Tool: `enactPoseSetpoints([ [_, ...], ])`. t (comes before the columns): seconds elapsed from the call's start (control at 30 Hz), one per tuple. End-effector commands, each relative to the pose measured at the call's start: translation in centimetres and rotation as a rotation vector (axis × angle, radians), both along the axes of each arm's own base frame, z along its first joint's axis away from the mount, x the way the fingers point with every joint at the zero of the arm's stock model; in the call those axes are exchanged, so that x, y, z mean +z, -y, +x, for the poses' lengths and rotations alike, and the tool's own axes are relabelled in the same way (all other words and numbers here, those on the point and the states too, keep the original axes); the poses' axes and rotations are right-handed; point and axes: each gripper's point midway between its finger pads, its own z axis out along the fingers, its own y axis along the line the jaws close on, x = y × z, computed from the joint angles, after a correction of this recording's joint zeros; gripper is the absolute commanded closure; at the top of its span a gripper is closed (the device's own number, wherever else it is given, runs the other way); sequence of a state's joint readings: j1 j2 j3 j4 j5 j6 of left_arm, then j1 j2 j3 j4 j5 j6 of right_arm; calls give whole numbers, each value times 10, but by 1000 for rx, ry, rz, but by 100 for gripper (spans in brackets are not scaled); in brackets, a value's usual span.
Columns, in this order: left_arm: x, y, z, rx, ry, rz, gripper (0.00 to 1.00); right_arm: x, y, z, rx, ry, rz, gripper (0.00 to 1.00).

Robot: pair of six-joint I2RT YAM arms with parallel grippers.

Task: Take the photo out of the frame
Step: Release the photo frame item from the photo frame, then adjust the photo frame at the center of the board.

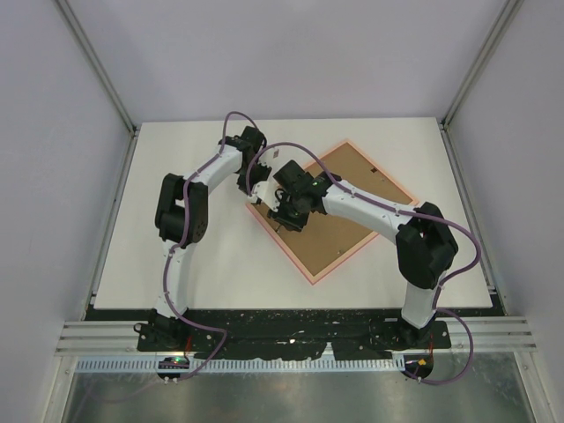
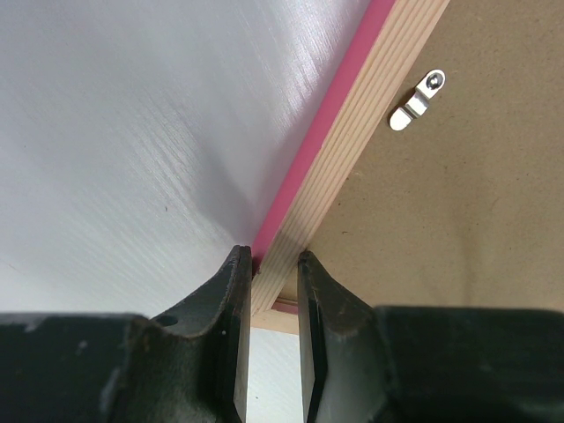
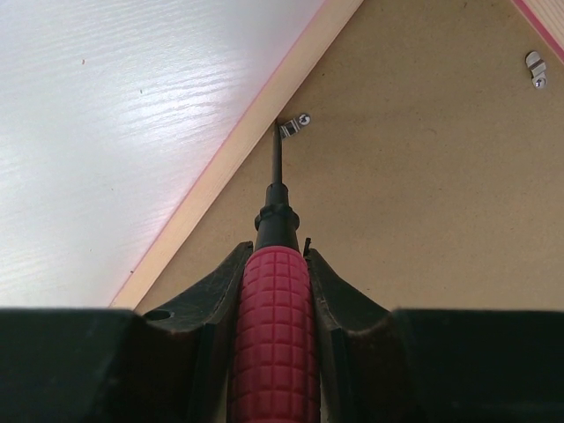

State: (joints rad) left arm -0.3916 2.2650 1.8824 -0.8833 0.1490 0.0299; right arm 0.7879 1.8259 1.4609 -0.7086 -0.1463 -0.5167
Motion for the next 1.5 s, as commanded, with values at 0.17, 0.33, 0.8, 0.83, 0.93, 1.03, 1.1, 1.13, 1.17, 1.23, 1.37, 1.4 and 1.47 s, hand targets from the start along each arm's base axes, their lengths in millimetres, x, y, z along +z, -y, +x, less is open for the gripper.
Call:
enactPoseSetpoints([
  [0.17,5,-9,0,34,14,31,100,9,21,0,-14,21,-76,92],
  [0.33,5,-10,1,35,13,29,100,16,19,-3,-13,1,-55,92],
  [0.8,5,-10,1,35,14,30,100,38,25,15,-95,11,11,92],
  [0.83,4,-10,1,35,14,30,100,48,26,19,-110,39,26,92],
  [0.93,4,-11,-1,38,12,34,100,69,38,40,-175,116,68,92],
  [1.03,4,-14,-4,45,9,44,100,85,61,61,-280,165,91,92],
  [1.1,3,-16,-6,46,1,53,100,87,96,76,-382,171,90,92],
  [1.13,3,-17,-7,47,-2,58,100,87,107,75,-401,174,86,92],
  [1.17,2,-19,-9,49,-9,62,100,85,127,79,-448,175,74,92],
  [1.23,2,-17,-14,43,-21,48,100,78,157,73,-488,165,52,92],
  [1.37,2,-8,-26,68,-64,-11,100,66,202,40,-533,129,19,92],
  [1.4,0,-6,-30,71,-80,-29,100,64,207,29,-528,122,15,92],
  [1.47,1,-2,-34,81,-96,-56,100,67,219,12,-536,119,13,92],
])
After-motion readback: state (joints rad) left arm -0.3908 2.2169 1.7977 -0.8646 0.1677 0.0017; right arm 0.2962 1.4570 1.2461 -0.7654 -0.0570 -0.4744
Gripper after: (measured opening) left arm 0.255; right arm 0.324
